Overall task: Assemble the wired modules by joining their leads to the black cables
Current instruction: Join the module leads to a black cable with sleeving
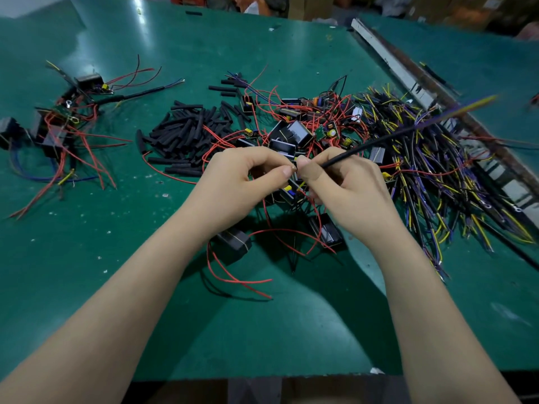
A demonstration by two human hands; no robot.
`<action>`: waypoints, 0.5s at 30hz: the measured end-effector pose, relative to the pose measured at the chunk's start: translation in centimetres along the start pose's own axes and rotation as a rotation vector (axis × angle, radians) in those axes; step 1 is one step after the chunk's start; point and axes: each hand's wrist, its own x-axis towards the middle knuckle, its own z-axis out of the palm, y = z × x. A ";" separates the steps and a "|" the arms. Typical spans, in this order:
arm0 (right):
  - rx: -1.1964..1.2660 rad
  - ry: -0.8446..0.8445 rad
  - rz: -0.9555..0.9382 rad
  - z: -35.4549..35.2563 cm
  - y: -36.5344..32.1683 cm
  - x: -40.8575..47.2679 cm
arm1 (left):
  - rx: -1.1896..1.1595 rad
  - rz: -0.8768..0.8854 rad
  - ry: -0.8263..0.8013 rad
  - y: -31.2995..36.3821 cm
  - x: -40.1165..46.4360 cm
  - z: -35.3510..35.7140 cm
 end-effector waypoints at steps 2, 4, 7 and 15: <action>0.100 -0.034 0.088 0.0 -0.2 0.0 | 0.049 0.057 0.002 0.1 -0.1 0.1; 0.200 -0.078 0.146 0.0 -0.4 0.1 | 0.048 0.083 0.003 0.1 -0.1 0.0; 0.314 -0.126 0.189 0.1 -0.6 0.1 | -0.033 0.071 0.019 0.0 -0.1 0.0; 0.372 -0.186 0.421 0.0 -0.4 0.1 | 0.459 0.535 0.114 -0.2 -0.1 0.7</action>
